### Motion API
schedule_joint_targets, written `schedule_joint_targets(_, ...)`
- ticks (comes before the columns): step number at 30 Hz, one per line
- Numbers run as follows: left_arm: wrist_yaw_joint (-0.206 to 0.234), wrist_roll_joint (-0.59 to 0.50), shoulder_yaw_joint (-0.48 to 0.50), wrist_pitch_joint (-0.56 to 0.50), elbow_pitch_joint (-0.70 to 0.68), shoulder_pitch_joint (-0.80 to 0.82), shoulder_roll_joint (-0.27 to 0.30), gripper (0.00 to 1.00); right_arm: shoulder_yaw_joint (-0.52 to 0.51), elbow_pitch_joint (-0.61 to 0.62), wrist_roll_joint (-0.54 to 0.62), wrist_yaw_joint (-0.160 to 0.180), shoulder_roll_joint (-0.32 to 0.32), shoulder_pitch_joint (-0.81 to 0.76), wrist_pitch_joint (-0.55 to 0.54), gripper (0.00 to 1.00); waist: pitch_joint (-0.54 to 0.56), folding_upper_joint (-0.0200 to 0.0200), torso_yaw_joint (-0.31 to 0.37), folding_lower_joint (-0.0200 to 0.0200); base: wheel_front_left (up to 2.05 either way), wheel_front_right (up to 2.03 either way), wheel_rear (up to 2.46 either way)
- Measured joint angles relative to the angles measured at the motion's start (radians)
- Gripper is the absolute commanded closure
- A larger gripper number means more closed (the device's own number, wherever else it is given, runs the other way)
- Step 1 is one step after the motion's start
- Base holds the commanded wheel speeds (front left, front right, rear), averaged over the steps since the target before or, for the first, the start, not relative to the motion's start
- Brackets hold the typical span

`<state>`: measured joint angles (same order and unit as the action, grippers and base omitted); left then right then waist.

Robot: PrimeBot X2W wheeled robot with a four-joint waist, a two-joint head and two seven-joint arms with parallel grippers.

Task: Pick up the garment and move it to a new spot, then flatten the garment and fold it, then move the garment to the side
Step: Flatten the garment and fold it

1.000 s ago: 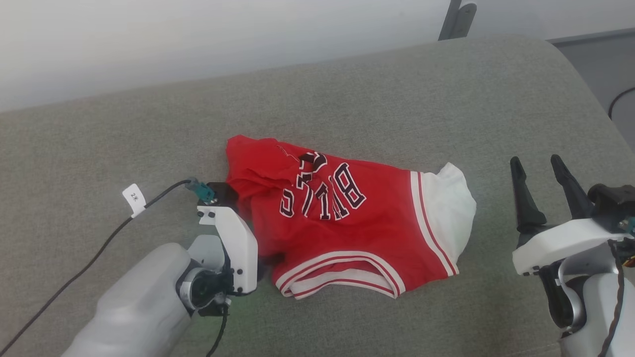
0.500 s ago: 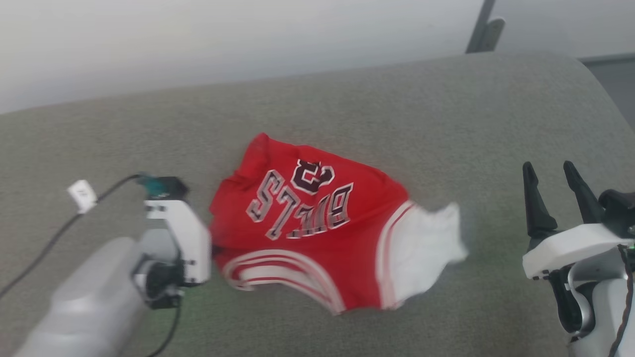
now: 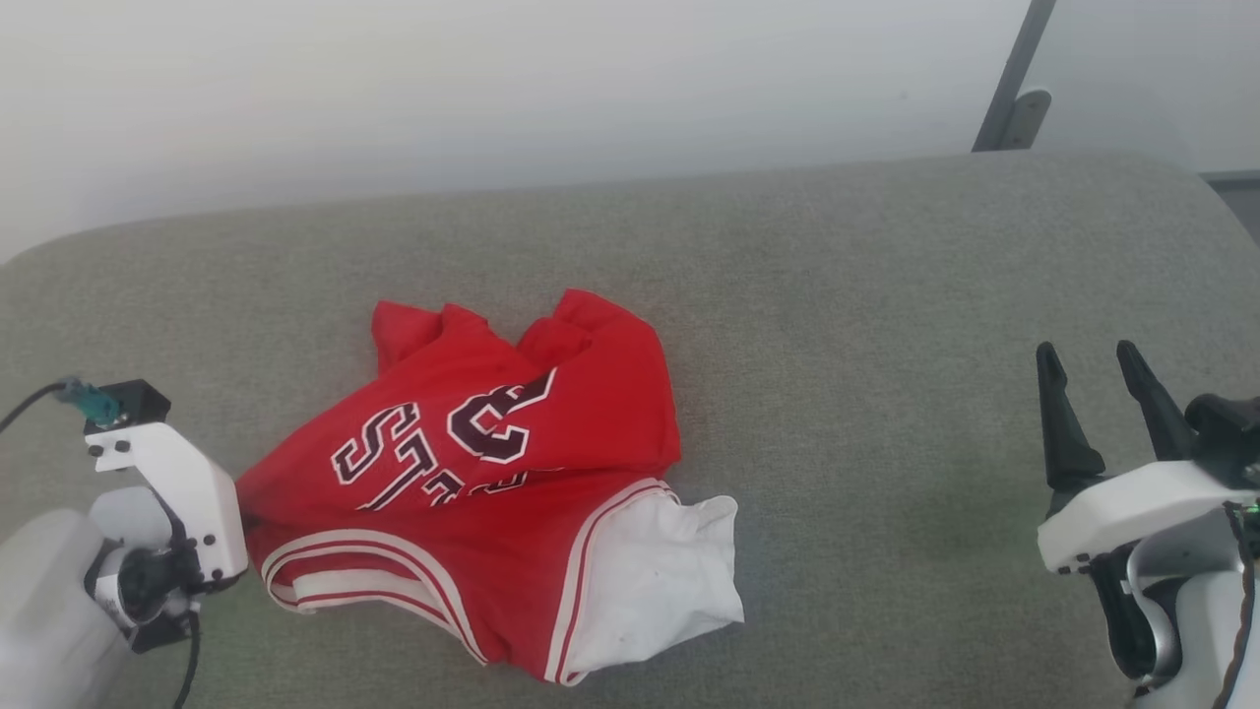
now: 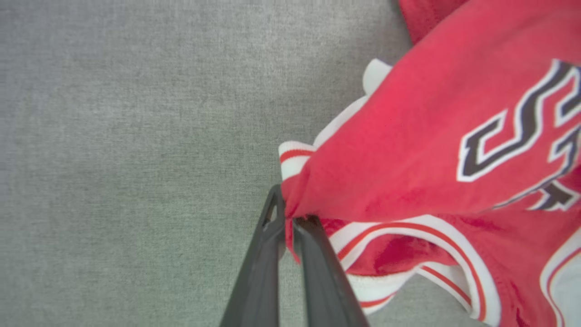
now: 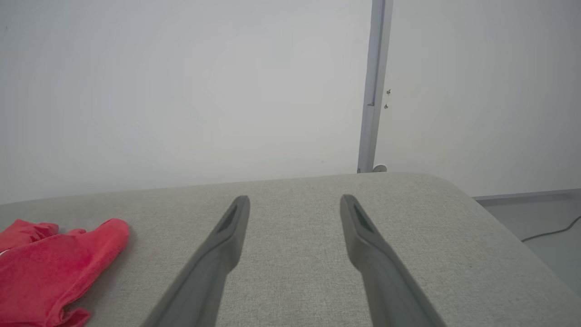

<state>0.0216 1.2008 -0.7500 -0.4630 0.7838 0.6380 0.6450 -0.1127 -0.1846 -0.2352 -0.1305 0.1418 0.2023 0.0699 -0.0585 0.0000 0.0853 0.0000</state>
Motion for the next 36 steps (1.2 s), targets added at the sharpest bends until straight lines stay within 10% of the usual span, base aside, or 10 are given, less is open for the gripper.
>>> schedule_joint_targets(24,0.053,-0.034,-0.169,-0.161,-0.485,0.01,-0.184,1.0,0.035,0.012,-0.001,0.0,-0.006,0.003,-0.015,0.0,0.0,0.0,0.057,0.0,0.0,0.0,0.0)
schedule_joint_targets(26,0.052,-0.044,-0.187,-0.153,-0.468,-0.006,-0.191,0.63,0.034,0.008,-0.001,0.0,-0.006,0.007,-0.009,0.0,-0.008,0.0,0.064,0.0,0.0,0.0,0.0)
schedule_joint_targets(27,0.05,-0.044,-0.191,-0.151,-0.454,-0.014,-0.194,0.11,0.034,0.005,-0.002,0.0,-0.006,0.008,-0.008,0.0,-0.011,0.0,0.068,0.0,0.0,0.0,0.0)
schedule_joint_targets(28,0.047,-0.044,-0.193,-0.149,-0.437,-0.024,-0.198,0.0,0.035,0.002,-0.003,0.0,-0.006,0.009,-0.008,0.0,-0.014,0.0,0.071,0.0,0.0,0.0,0.0)
schedule_joint_targets(36,0.03,-0.023,-0.164,-0.154,-0.417,-0.007,-0.178,0.0,0.025,-0.013,-0.006,0.0,-0.002,0.014,0.009,0.0,-0.005,0.0,0.065,0.0,0.0,0.0,0.0)
